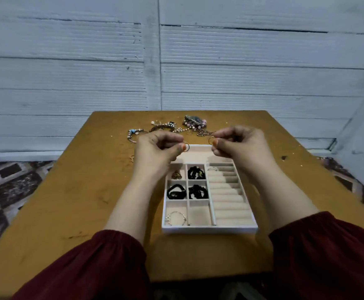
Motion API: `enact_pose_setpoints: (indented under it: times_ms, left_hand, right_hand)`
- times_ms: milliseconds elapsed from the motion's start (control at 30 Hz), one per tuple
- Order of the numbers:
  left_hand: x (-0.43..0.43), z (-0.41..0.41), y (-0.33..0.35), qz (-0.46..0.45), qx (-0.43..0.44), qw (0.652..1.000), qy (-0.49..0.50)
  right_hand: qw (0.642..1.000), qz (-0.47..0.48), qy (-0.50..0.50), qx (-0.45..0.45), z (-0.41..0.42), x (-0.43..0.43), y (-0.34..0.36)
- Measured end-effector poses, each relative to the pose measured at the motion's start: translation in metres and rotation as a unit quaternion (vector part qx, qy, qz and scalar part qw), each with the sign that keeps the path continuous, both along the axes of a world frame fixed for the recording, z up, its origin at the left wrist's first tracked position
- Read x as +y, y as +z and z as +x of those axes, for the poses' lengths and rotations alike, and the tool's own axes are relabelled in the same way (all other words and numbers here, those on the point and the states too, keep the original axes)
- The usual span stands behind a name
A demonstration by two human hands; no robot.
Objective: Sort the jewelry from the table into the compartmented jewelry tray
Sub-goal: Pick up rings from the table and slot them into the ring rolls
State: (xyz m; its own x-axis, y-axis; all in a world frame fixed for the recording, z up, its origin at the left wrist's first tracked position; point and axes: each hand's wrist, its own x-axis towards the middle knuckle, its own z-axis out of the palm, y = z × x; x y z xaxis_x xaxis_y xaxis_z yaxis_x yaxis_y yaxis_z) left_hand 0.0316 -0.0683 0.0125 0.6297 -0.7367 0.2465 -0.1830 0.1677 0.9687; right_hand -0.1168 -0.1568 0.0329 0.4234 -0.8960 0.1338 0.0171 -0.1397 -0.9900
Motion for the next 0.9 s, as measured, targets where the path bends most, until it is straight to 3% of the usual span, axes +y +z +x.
enact_pose_setpoints:
  times_ms: [167, 367, 567, 900]
  left_hand:
    - [-0.005, -0.032, -0.002, 0.02, -0.044, 0.999, -0.011]
    - [-0.011, -0.059, -0.014, 0.065, -0.055, 0.996, 0.009]
    - [-0.017, -0.063, -0.02, 0.096, -0.147, 0.984, 0.026]
    - [-0.022, -0.059, -0.02, 0.116, -0.188, 0.975, 0.019]
  right_hand:
    - [0.996, 0.039, -0.068, -0.041, -0.037, 0.003, -0.01]
    - [0.995, 0.037, -0.089, -0.016, -0.046, -0.001, -0.033]
    - [0.989, -0.063, -0.099, 0.087, -0.048, -0.009, -0.05]
    - [0.948, -0.198, -0.1, 0.227, -0.042, -0.019, -0.049]
